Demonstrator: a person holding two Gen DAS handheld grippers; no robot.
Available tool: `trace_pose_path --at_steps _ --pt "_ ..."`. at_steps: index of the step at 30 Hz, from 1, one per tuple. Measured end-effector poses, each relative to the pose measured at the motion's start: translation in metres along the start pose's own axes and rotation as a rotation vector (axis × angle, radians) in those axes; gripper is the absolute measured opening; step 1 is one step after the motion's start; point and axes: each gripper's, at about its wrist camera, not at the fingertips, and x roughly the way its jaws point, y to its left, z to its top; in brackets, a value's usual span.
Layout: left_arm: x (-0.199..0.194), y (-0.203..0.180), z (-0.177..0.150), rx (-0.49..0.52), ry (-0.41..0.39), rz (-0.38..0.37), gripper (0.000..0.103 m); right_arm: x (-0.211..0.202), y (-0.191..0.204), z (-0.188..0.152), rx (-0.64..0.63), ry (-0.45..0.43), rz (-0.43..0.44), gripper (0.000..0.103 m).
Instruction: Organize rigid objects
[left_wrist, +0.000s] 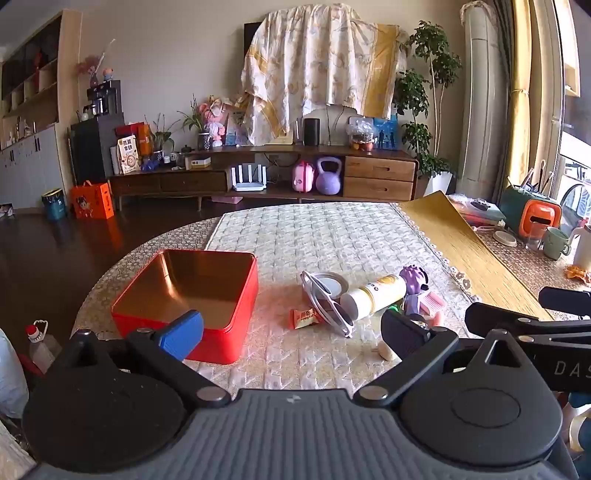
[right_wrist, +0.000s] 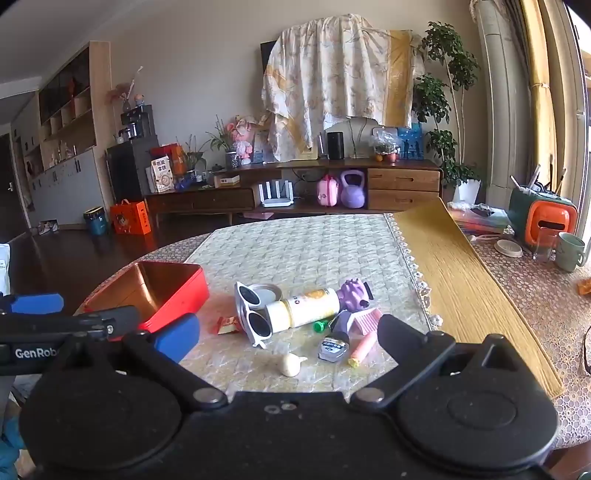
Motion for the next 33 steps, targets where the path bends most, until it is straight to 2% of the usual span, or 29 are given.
trace_pose_path --at_steps 4,10,12,27,32,33 --pt "-0.001 0.0 -0.001 0.002 -0.017 0.005 0.103 0.0 0.002 0.0 -0.015 -0.003 -0.006 0.103" --pt "-0.008 -0.011 0.002 -0.001 -0.002 0.0 0.103 0.0 0.003 0.0 -0.012 -0.002 -0.002 0.103" --pt "0.001 0.007 -0.002 -0.03 0.006 -0.016 0.103 0.0 0.001 -0.002 -0.012 -0.003 -0.002 0.103" --pt "0.004 0.015 -0.006 -0.07 0.032 -0.053 0.103 -0.006 0.01 0.001 -0.017 -0.008 0.0 0.103" --pt "0.001 0.014 -0.007 -0.07 0.026 -0.04 0.103 -0.001 0.012 0.001 -0.022 -0.012 0.005 0.103" --pt "0.0 0.013 -0.007 -0.065 0.021 -0.034 0.103 -0.012 0.009 0.0 -0.023 -0.016 0.008 0.103"
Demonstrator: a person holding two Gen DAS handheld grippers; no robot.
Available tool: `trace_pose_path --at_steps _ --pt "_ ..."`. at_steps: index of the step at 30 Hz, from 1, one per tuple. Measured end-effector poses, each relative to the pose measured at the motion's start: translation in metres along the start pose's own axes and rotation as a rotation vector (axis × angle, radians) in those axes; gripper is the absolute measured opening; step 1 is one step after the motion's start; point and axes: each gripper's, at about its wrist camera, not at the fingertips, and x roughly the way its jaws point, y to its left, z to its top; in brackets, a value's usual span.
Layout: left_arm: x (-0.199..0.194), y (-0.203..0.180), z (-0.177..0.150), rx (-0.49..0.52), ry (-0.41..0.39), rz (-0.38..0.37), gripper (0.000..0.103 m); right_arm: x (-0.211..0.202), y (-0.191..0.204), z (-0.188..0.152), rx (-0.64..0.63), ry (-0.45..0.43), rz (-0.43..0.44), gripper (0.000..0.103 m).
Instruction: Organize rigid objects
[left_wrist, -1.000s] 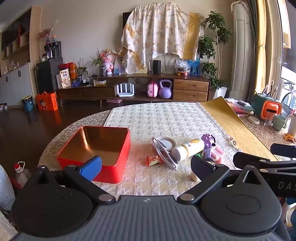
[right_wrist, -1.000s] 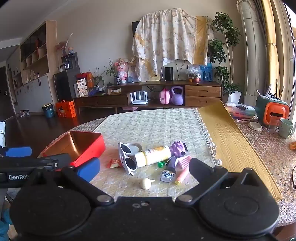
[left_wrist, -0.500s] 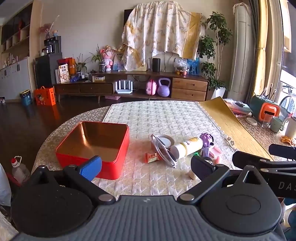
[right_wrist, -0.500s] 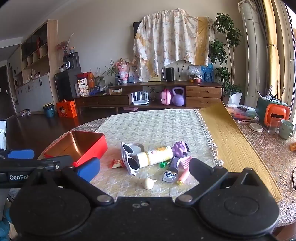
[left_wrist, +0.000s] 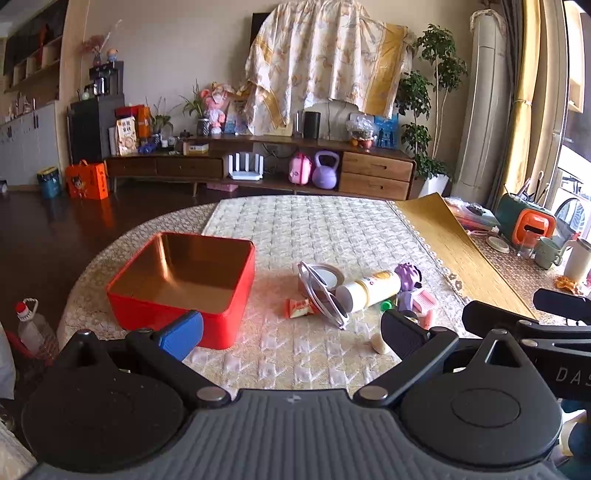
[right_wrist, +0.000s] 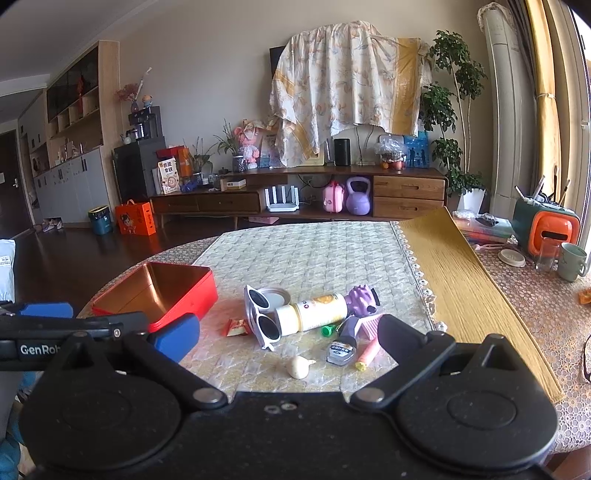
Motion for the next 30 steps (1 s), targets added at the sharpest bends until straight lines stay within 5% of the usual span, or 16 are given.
trace_pose_path --at_steps 30 --pt "-0.0042 -0.0013 0.0002 0.001 0.004 0.004 0.103 -0.0018 0.0005 -0.002 0.003 -0.015 0.008 0.103"
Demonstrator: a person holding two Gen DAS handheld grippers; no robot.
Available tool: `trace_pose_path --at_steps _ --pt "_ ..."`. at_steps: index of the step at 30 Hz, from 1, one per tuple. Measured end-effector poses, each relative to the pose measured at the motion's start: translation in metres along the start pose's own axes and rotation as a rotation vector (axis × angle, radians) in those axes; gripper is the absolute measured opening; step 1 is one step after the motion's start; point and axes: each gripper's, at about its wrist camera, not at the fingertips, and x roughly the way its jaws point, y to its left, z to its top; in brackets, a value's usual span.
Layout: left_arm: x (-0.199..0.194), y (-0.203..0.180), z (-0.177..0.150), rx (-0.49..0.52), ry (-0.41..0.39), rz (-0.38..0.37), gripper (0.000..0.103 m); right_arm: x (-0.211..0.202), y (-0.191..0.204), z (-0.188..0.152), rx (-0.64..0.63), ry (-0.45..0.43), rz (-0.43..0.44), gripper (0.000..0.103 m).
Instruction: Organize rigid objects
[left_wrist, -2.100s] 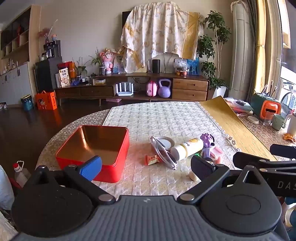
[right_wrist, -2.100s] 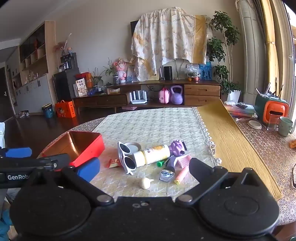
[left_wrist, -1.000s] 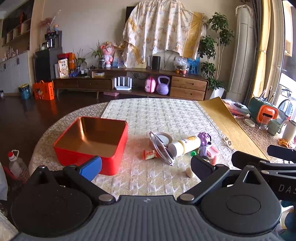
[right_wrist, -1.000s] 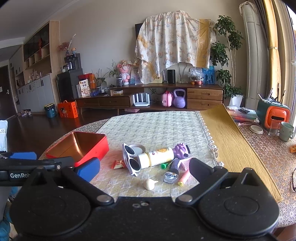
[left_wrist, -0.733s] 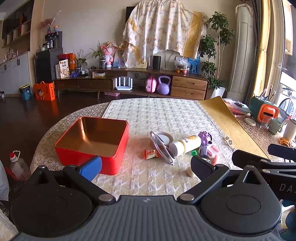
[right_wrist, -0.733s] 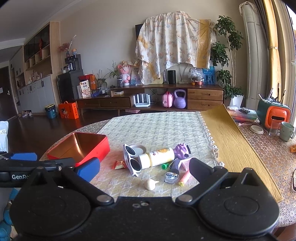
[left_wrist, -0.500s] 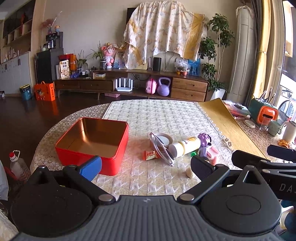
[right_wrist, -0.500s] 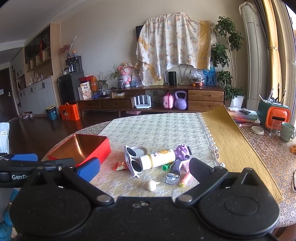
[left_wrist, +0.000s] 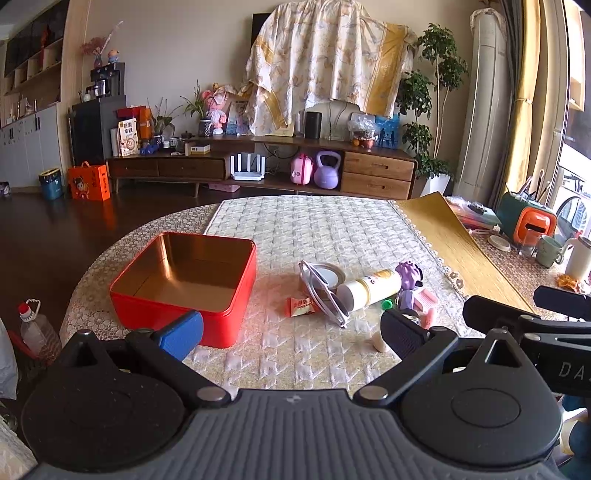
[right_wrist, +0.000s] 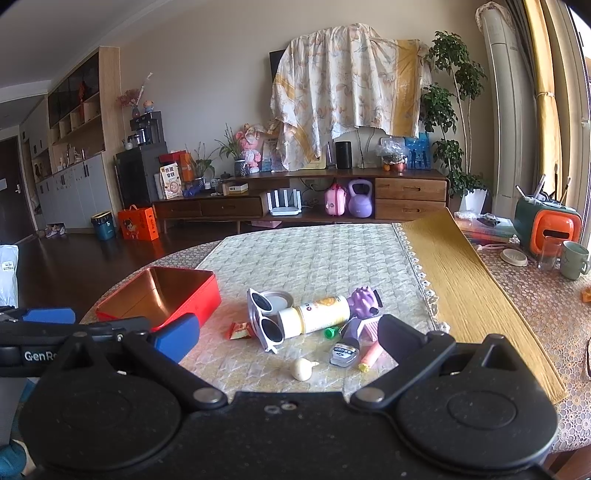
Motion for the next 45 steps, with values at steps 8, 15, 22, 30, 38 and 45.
trace_pose_path --at_steps 8,15,22,30,38,45 --pt "0.01 -0.002 0.001 0.007 0.014 -0.011 0.103 0.007 -0.006 -0.002 0.02 0.015 0.001 0.103" --pt "0.025 -0.012 0.004 0.041 0.048 0.005 0.103 0.02 -0.017 -0.004 0.033 0.041 -0.004 0.103" --pt "0.057 -0.023 0.017 0.099 0.031 0.015 0.103 0.045 -0.038 -0.002 0.02 0.09 -0.007 0.103" --pt "0.115 -0.034 0.023 0.129 0.061 -0.011 0.103 0.088 -0.059 -0.007 -0.022 0.17 0.002 0.098" --pt "0.15 -0.068 -0.006 0.196 0.143 -0.055 0.103 0.136 -0.096 -0.017 -0.021 0.272 -0.053 0.085" --pt "0.172 -0.092 -0.024 0.231 0.18 -0.111 0.103 0.174 -0.119 -0.019 0.028 0.358 -0.056 0.079"
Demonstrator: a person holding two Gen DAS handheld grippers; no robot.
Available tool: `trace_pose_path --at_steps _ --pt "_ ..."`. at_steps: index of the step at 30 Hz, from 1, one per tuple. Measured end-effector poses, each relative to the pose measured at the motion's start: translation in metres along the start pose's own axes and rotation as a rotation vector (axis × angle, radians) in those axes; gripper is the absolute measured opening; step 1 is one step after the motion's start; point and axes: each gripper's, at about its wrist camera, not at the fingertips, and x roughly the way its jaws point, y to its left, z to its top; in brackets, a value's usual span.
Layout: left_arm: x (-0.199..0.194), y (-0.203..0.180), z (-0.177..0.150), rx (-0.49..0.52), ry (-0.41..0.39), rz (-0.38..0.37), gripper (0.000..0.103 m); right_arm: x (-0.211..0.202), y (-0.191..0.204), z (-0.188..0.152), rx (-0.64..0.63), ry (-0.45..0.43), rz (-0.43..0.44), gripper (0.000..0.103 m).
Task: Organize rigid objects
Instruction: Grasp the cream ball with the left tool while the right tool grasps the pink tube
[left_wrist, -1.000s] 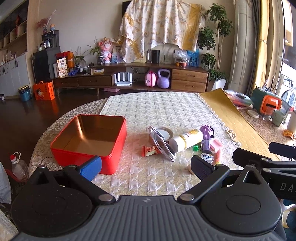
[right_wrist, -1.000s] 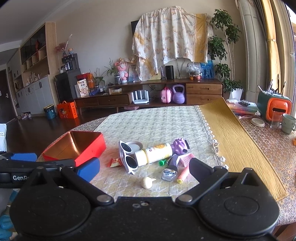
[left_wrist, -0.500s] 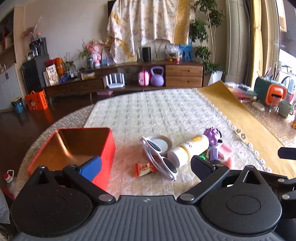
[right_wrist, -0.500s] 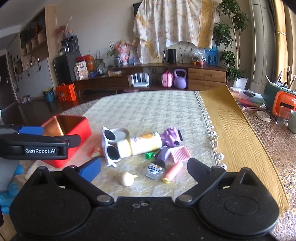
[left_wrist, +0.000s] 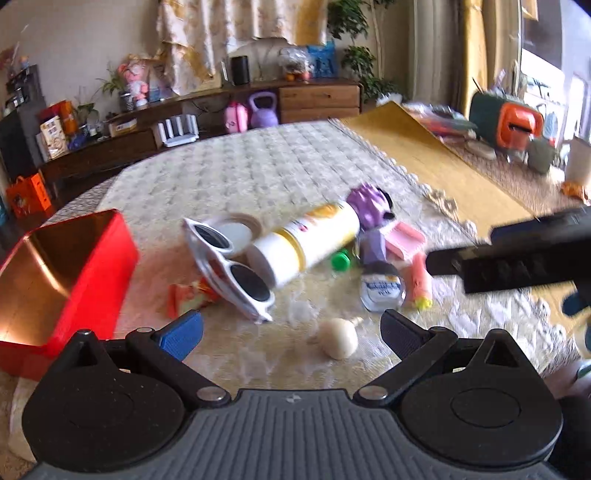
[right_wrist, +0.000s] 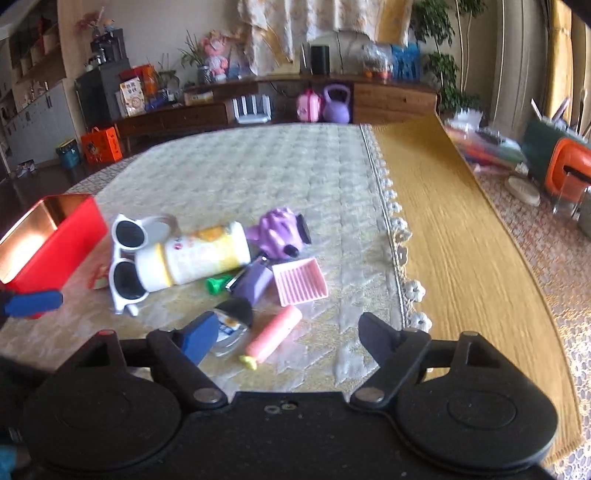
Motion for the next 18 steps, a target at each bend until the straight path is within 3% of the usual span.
trace_pose_path --at_steps 4,8,11,14,18 --pt "0.01 -0.008 -0.003 0.006 0.014 -0.024 0.102 0.014 0.0 0.003 0.023 0.031 -0.028 0.073" --pt "0.019 -0.013 -0.004 0.018 0.02 -0.026 0.097 0.024 0.001 0.004 0.036 0.052 -0.023 0.061" --pt "0.026 -0.015 -0.005 0.026 0.033 -0.026 0.085 0.03 -0.001 0.004 0.066 0.076 -0.02 0.047" --pt "0.032 -0.015 -0.005 0.022 0.055 -0.042 0.072 0.034 -0.003 0.004 0.087 0.083 -0.01 0.04" --pt "0.036 -0.016 -0.006 0.03 0.053 -0.037 0.063 0.036 0.001 0.002 0.069 0.082 -0.012 0.03"
